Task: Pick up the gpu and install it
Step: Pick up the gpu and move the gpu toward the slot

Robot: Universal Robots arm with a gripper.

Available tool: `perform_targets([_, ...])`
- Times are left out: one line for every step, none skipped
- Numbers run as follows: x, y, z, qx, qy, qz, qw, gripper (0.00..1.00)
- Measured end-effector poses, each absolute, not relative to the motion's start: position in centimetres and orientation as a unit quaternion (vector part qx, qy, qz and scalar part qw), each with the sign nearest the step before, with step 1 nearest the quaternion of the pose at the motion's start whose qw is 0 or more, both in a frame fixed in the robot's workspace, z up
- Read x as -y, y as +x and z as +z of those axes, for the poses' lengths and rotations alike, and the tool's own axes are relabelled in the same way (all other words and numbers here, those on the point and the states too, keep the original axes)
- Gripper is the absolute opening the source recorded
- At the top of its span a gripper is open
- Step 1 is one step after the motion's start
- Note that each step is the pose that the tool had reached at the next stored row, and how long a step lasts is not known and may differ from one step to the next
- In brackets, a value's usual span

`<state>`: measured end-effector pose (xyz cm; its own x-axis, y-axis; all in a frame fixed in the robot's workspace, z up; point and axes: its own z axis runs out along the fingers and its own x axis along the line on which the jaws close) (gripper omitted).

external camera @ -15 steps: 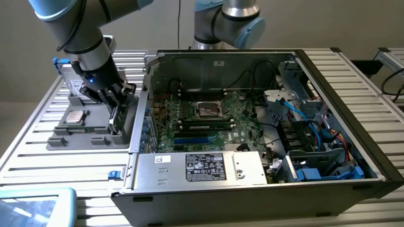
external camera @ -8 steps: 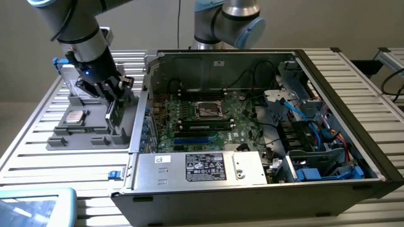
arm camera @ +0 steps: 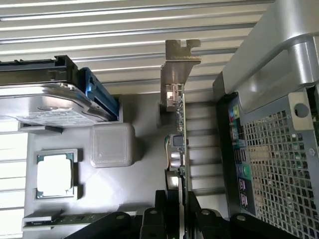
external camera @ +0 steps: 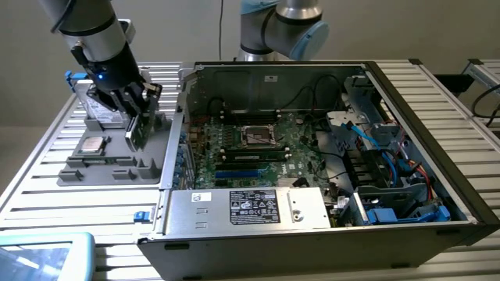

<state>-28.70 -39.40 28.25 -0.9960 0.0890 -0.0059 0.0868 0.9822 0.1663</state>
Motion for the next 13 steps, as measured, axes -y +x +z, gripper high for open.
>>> perform_targets([39.4,-28.7,28.7,-0.996,0.044,0.083,0.007,0.27])
perform_targets([39.4,-28.7,29.1,-0.996,0.044,0.083,0.007,0.27])
perform_targets([39.4,-28.7,29.6,-0.996,0.043,0.083,0.007,0.27])
perform_targets([39.4,-28.7,30.1,-0.996,0.043,0.083,0.007,0.27])
perform_targets([39.4,-28.7,30.5,-0.996,0.043,0.083,0.007,0.27])
perform_targets([39.4,-28.7,31.0,-0.996,0.043,0.083,0.007,0.27])
perform_targets([39.4,-28.8,31.4,-0.996,0.043,0.083,0.007,0.27])
perform_targets([39.4,-28.8,31.9,-0.996,0.043,0.083,0.007,0.27])
perform_targets([39.4,-28.8,32.3,-0.996,0.043,0.083,0.007,0.27])
perform_targets([39.4,-28.8,32.8,-0.996,0.042,0.083,0.007,0.27])
perform_targets([39.4,-28.8,33.3,-0.996,0.042,0.083,0.007,0.27])
perform_targets([39.5,-28.8,33.7,-0.996,0.042,0.083,0.007,0.27])
perform_targets([39.5,-28.8,34.2,-0.996,0.042,0.083,0.007,0.27])
